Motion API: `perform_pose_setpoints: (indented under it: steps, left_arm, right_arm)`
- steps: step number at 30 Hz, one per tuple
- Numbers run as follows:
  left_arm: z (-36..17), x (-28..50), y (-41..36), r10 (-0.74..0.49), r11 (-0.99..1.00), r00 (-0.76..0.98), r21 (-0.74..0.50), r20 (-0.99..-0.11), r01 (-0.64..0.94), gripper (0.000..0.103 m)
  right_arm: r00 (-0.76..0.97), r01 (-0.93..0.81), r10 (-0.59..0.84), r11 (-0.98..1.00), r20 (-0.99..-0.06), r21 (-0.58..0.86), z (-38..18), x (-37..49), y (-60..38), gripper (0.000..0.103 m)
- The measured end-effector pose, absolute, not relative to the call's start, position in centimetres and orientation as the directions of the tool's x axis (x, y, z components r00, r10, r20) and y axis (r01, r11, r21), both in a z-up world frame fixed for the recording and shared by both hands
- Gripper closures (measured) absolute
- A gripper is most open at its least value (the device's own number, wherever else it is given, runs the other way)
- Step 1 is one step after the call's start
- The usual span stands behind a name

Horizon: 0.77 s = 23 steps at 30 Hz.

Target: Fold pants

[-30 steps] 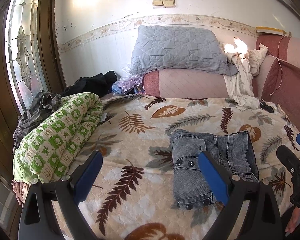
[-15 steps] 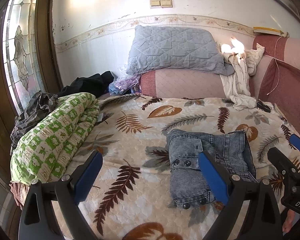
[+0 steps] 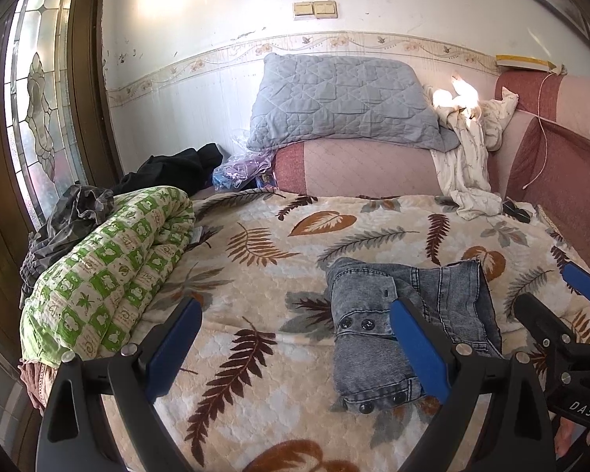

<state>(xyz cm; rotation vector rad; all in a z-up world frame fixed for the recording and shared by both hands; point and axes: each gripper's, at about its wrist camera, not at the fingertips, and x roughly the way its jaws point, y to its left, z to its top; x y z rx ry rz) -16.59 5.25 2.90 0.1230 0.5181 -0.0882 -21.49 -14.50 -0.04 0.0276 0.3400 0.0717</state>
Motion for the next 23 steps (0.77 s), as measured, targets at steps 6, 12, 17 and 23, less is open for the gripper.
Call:
perform_pose_setpoints:
  steps: [6, 12, 17, 23]
  left_arm:
    - [3.1, -16.7, 5.5, -0.058, 0.990, 0.867, 0.084, -0.496, 0.114, 0.006]
    - [3.4, -16.8, 5.8, -0.062, 0.991, 0.870, 0.075, -0.489, 0.112, 0.006]
    - [3.4, -16.9, 6.0, -0.070, 0.991, 0.869, 0.062, -0.489, 0.115, 0.006]
    - [3.3, -16.9, 6.1, -0.099, 0.990, 0.869, 0.036, -0.485, 0.133, 0.006]
  right_arm:
    - [0.941, -0.073, 0.080, 0.997, -0.330, 0.032, 0.1, -21.4, -14.1, 0.003]
    - [0.942, -0.080, 0.083, 0.997, -0.324, 0.024, 0.4, -21.3, -13.7, 0.003]
    - [0.942, -0.086, 0.087, 0.996, -0.323, 0.020, 0.5, -21.2, -13.4, 0.003]
    - [0.939, -0.094, 0.101, 0.995, -0.330, 0.036, 0.4, -20.8, -13.4, 0.003]
